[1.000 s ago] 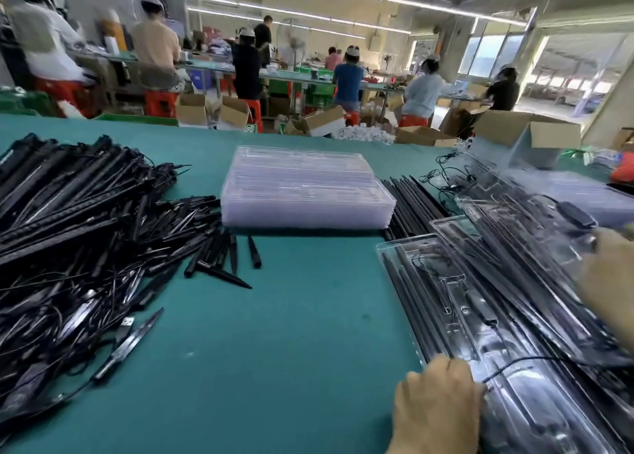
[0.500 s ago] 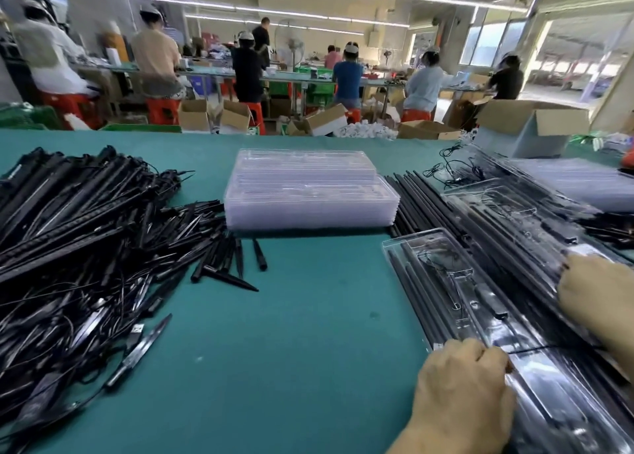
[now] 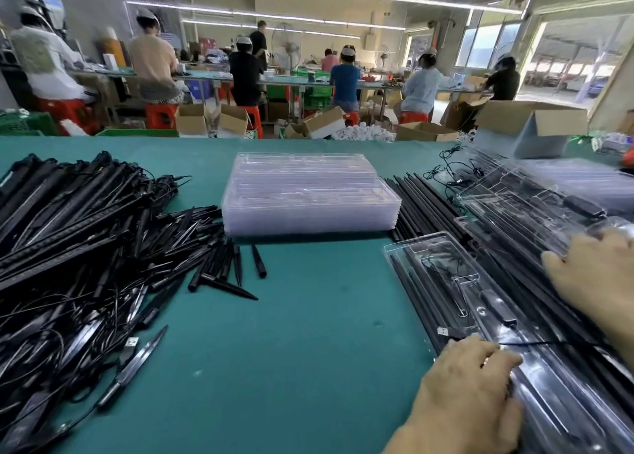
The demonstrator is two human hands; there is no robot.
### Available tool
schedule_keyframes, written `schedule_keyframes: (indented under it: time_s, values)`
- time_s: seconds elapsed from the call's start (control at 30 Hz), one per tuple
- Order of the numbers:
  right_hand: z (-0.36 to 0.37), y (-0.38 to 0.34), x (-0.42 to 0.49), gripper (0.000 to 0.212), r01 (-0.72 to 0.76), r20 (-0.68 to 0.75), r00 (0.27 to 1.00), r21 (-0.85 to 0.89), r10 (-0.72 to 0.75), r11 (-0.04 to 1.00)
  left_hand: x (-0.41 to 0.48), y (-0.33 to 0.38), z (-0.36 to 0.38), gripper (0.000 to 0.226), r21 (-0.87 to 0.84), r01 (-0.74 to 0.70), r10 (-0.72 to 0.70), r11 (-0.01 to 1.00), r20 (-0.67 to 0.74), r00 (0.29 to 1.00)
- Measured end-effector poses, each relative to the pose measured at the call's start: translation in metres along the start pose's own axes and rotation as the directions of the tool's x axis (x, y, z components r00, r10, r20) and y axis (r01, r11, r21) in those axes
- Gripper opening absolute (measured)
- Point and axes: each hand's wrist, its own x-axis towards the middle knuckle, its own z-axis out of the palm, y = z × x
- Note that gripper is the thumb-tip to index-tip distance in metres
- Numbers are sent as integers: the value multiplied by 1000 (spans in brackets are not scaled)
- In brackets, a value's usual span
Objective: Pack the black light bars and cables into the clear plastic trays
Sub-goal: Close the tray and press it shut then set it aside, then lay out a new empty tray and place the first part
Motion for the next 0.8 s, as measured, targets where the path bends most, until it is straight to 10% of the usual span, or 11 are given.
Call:
schedule_keyframes:
  time_s: [0.2,0.47,0.8]
  values:
    - [-24,-32,-34,27,278,-286,927,92,-241,956,17,13,-12,39,140,-93,86,986,54,995]
    - [-26,-85,-80,24,397,174,837,461,-519,794,-10,-9,-53,18,141,-13,10,990,25,1000]
    - [-22,-150,-143,10,-67,359,599,913,-715,402,-74,-104,-127,18,363,404,-414,840,-54,909]
